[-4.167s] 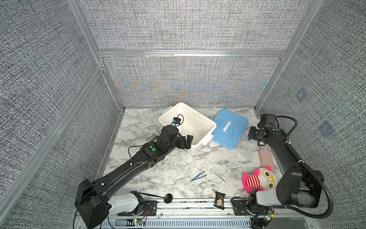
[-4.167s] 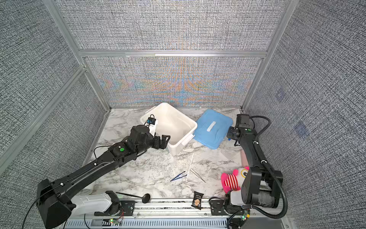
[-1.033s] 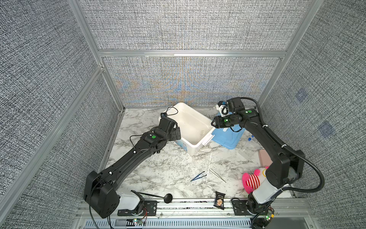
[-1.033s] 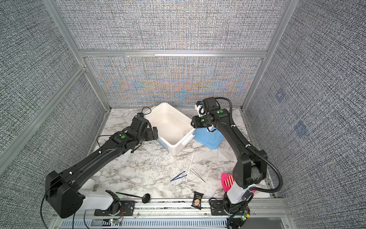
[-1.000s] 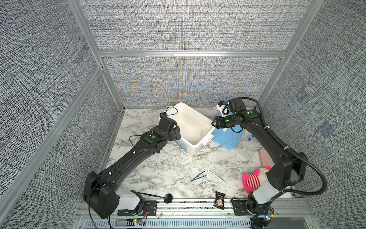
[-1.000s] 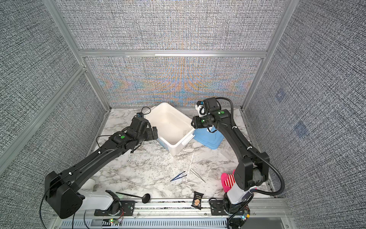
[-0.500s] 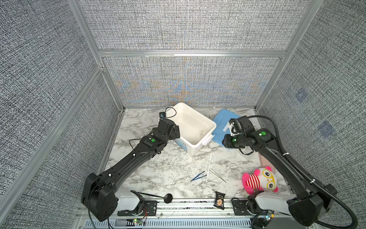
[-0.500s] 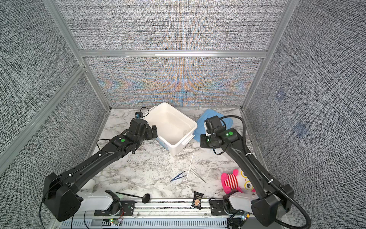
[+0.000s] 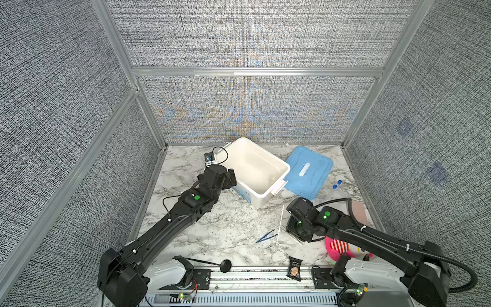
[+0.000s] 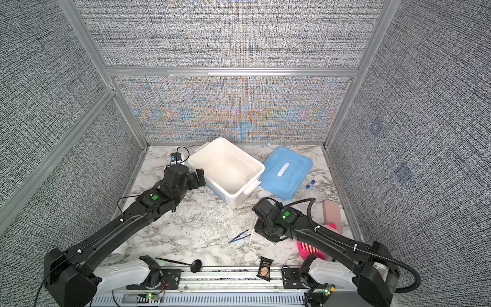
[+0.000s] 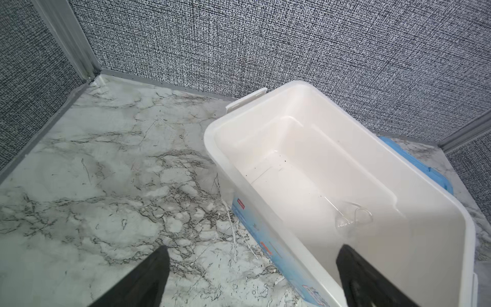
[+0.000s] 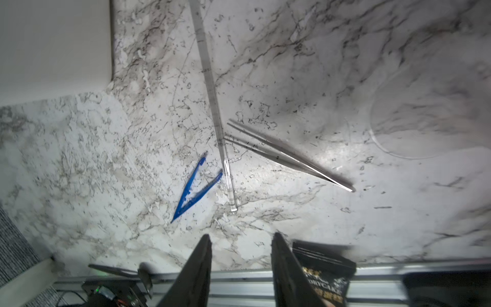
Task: Organize the chemistry lab equipment
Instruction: 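Lower the right gripper onto the metal tweezers and close it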
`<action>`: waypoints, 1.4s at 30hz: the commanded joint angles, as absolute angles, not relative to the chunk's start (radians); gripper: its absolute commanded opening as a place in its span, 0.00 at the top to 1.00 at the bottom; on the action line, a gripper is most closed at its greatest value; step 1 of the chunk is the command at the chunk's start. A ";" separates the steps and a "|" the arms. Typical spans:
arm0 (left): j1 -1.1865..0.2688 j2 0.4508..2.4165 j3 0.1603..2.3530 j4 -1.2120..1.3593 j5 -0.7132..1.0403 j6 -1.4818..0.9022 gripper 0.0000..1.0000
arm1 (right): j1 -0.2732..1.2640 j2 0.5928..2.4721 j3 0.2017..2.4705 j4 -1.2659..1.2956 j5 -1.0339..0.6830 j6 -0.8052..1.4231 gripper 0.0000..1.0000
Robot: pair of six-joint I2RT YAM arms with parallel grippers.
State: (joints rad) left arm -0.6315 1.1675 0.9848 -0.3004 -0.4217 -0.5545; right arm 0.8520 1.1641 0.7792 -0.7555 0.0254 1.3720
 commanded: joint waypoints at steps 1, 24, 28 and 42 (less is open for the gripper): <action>-0.631 1.133 0.967 -0.331 -0.413 -0.561 0.01 | 0.840 1.225 0.805 -0.725 0.045 1.464 0.68; -0.630 1.015 0.885 -0.296 -0.349 -0.541 0.01 | 0.757 1.414 0.848 -0.846 -0.087 0.497 0.57; -0.631 1.015 0.881 -0.284 -0.343 -0.537 0.01 | 0.757 1.460 0.850 -0.852 -0.040 0.458 0.52; -0.629 1.011 0.843 -0.222 -0.330 -0.567 0.01 | 0.743 1.556 0.826 -0.761 -0.005 0.385 0.67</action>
State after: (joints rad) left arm -0.6315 1.0199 0.8665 -0.2775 -0.3401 -0.5510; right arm 0.7422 1.5528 0.8345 -0.7891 -0.0181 0.4156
